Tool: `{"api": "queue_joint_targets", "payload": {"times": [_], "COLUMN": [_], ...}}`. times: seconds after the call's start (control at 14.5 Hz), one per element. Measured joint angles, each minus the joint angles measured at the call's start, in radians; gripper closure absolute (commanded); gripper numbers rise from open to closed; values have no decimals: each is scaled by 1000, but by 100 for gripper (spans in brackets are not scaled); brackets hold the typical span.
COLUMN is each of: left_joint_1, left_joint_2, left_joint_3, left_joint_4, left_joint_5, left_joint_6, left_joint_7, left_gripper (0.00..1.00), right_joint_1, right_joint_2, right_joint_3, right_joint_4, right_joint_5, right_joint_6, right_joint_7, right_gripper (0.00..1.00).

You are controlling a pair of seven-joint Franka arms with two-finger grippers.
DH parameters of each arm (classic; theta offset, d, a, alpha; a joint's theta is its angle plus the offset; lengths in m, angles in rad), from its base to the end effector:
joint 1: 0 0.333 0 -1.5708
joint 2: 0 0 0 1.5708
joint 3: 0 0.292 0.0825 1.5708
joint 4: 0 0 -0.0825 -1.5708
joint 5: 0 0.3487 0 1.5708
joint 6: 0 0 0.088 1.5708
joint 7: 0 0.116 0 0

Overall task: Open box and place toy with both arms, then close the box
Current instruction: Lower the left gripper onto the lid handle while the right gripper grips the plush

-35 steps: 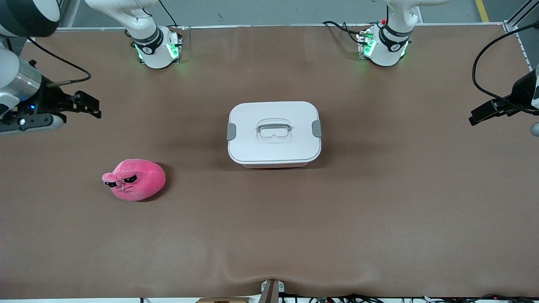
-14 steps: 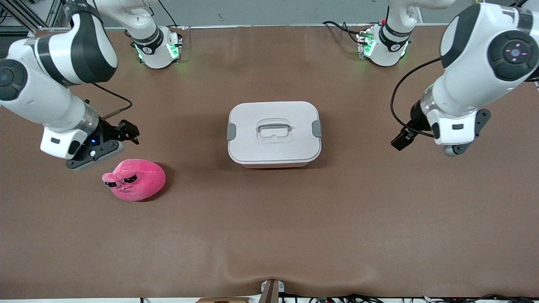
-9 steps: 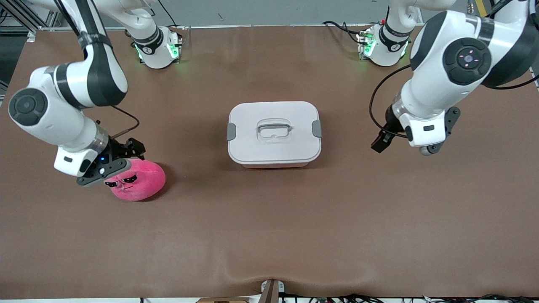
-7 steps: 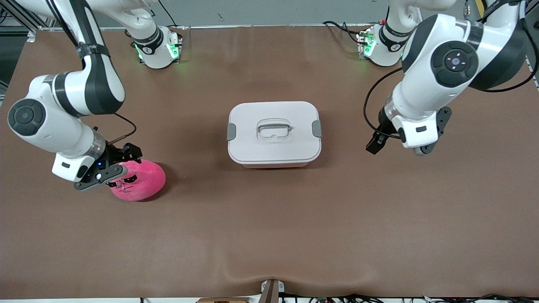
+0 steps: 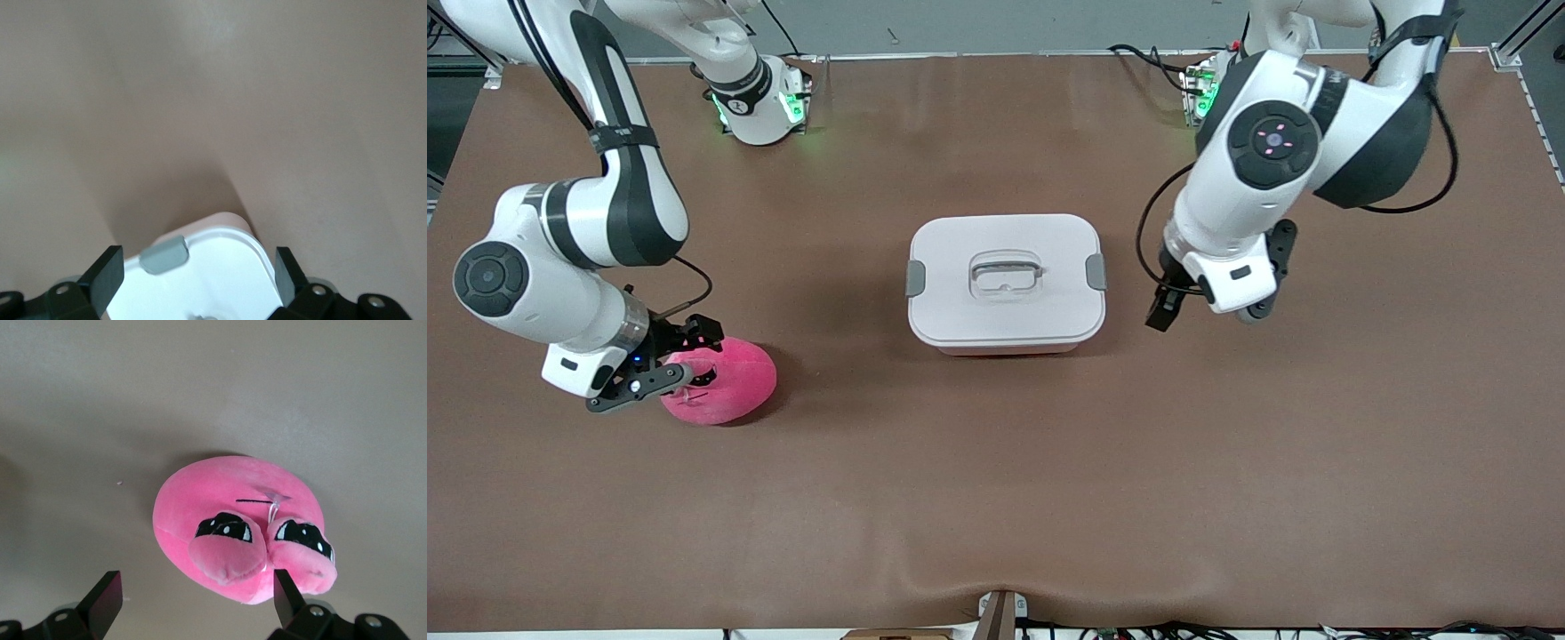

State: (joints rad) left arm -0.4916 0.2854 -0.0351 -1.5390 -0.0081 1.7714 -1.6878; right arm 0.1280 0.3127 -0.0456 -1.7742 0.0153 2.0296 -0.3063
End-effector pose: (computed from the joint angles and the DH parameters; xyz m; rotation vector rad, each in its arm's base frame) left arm 0.5205 -0.3011 0.4619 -2.5910 -1.7051 0.0613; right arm 0.5913 0.0516 0.3645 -3.0771 -0.5971 0.0888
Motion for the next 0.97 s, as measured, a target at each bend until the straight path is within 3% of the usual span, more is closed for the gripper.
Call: {"api": "queue_joint_targets", "payload": {"times": [0.97], "left_joint_1": [-113], "left_joint_2": [92], "left_joint_3": [0], "left_joint_4": [14], "left_joint_5": [0], "left_joint_6": [45], "left_joint_7": [-275], "left_gripper": [0], "right_joint_1": [-3], "right_joint_2": [49], "right_joint_3": [0], "right_joint_4": [0], "right_joint_5": [0], "right_joint_6": [22], "right_joint_7": [0], "right_gripper": [0]}}
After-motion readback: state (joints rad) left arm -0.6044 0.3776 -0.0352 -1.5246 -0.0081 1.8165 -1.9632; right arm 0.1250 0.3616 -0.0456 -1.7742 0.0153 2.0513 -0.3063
